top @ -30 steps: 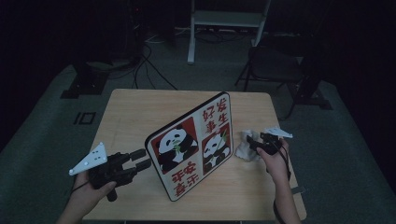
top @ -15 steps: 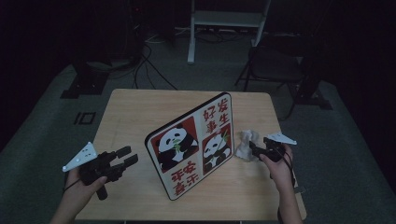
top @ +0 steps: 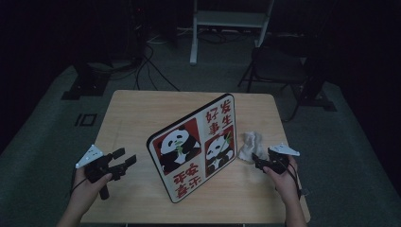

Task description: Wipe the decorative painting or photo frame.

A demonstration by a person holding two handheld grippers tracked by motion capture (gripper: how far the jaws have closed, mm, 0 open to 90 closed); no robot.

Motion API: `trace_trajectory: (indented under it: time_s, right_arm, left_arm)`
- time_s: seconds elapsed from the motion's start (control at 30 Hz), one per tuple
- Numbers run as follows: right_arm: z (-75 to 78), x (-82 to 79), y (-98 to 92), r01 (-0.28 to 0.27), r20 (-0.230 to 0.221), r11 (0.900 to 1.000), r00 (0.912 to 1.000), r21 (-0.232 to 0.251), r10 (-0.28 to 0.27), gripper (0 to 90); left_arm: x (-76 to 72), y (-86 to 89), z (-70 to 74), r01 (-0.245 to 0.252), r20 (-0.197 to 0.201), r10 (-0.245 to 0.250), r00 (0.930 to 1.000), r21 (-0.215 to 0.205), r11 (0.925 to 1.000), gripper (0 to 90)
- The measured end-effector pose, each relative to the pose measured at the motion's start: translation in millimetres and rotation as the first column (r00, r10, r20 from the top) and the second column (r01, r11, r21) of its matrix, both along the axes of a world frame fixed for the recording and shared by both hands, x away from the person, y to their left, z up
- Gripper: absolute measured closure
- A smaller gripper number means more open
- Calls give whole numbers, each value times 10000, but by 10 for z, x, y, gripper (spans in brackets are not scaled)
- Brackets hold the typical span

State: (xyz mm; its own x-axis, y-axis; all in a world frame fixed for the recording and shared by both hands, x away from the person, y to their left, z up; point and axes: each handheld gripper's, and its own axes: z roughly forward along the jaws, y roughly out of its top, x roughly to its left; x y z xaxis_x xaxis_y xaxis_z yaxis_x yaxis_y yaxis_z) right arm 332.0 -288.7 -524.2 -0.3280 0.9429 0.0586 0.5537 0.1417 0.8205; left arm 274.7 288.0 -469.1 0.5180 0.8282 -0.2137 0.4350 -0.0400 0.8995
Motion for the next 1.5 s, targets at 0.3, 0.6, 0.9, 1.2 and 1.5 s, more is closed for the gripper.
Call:
trace_trajectory:
  time_s: [0.3,0.6,0.9,1.2,1.5]
  right_arm:
    - [-91,-153,-1,120,-111,9996,9999,-250,-123,188]
    - [-159,-289,44,355,-448,9973,9983,-647,-384,154]
    - [-206,-394,24,1173,-295,9847,9921,-1290,-1220,138]
    - [-238,-508,-185,2075,-591,9720,9749,-1100,-2148,139]
    - [-298,-583,-207,1636,-1038,9806,9791,-1083,-1748,139]
  left_arm:
    - [111,100,-311,-986,-805,1061,9911,923,9908,266]
    - [167,284,-552,-2205,-1436,2450,9588,1669,9610,240]
    - [184,469,-721,-3307,-1860,3753,9081,2314,9149,189]
    - [149,578,-774,-4162,-2056,4688,8590,2528,8734,189]
    - [146,549,-782,-4035,-2162,4684,8566,2850,8695,188]
